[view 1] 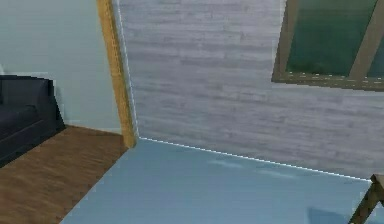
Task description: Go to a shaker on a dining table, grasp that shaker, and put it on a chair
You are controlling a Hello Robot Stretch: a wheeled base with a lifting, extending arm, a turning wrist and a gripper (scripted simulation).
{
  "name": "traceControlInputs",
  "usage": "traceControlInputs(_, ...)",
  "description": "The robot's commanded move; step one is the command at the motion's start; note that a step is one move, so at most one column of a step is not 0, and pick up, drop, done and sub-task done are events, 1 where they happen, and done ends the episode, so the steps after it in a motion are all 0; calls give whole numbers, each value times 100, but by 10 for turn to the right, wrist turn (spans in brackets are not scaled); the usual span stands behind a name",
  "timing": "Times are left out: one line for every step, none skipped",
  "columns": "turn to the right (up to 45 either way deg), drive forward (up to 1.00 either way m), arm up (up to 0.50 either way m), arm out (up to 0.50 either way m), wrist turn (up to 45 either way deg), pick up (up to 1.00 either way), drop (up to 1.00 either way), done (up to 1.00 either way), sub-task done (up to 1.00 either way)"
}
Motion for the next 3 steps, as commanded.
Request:
traceControlInputs(30,0,0,0,0,0,0,0,0)
traceControlInputs(-450,0,0,0,0,0,0,0,0)
traceControlInputs(-450,0,0,0,0,0,0,0,0)
